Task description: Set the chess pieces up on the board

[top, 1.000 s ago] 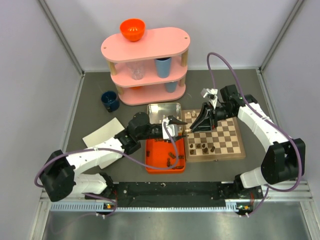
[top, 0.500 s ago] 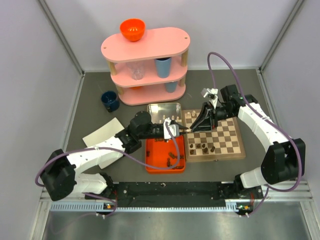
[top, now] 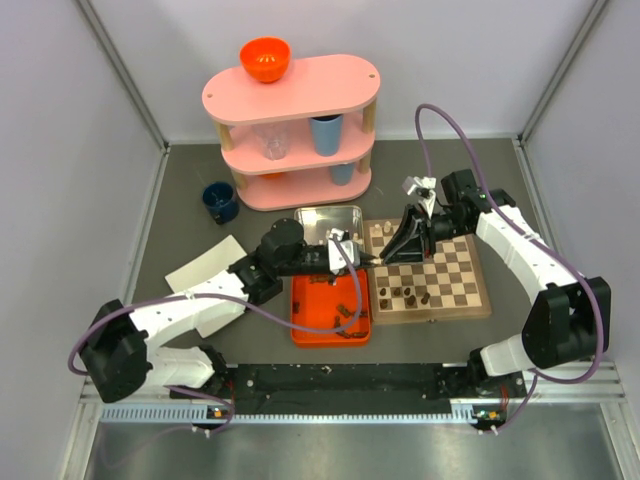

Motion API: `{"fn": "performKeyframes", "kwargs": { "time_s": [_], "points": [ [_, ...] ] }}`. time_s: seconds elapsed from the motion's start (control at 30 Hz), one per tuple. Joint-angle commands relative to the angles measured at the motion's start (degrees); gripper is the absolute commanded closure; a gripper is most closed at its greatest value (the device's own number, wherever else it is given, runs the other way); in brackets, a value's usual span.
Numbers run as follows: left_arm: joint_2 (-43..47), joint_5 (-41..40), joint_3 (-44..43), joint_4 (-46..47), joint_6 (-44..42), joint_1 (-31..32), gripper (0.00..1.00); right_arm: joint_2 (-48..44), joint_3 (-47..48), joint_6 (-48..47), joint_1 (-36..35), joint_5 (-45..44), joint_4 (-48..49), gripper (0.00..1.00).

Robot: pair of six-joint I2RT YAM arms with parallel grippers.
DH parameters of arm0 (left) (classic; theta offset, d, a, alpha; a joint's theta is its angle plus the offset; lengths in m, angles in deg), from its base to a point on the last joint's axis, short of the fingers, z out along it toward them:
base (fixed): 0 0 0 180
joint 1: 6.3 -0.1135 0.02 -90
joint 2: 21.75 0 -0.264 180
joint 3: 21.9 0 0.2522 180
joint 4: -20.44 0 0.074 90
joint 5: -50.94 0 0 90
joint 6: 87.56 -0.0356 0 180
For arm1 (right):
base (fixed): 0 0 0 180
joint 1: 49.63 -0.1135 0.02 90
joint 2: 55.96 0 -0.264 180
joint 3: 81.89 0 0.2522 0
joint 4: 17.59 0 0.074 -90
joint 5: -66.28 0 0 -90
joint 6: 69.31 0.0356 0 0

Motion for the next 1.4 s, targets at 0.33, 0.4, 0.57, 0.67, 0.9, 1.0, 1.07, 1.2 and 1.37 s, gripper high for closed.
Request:
{"fn": "performKeyframes", "kwargs": {
  "time_s": [0.33, 0.4, 0.57, 0.67, 0.9, 1.0, 1.07, 1.2, 1.37],
  "points": [
    [4.6, -0.6, -8.2, -18.9, 10.7, -0.7, 1.0, -2.3, 2.4, -2.1, 0.1, 3.1, 0.7, 0.63],
    [3.6, -0.2, -11.2, -22.9, 11.5, -1.0, 1.0, -2.9, 1.9, -2.7, -0.2, 1.7, 0.9, 0.56],
    [-1.3, -0.2, -18.2, -35.3, 16.8, -2.5, 1.0, -3.9, 0.6, -5.9, -2.7, -3.1, 0.8, 0.54],
    [-4.4, 1.5, -22.5, -40.6, 19.1, -3.1, 1.0, -3.8, 0.5, -6.8, -5.2, -5.1, 0.9, 0.54],
    [-8.7, 3.9, -27.0, -46.0, 18.8, -3.1, 1.0, -3.2, 0.8, -6.3, -5.7, -4.7, 0.9, 0.61],
    [-9.1, 3.9, -27.6, -46.3, 19.2, -3.4, 1.0, -2.9, 0.9, -6.2, -5.7, -5.1, 0.7, 0.73],
    [-9.0, 3.7, -27.8, -46.2, 19.5, -3.6, 1.0, -2.6, 1.0, -6.0, -5.9, -5.3, 0.8, 0.75],
    [-8.4, 3.8, -27.7, -45.5, 20.5, -4.2, 1.0, -2.2, 1.0, -5.9, -6.2, -6.8, 0.9, 0.71],
    [-7.8, 4.8, -27.0, -44.4, 21.3, -4.6, 1.0, -1.9, 1.0, -6.1, -6.9, -8.0, 0.9, 0.6]
  ]
}}
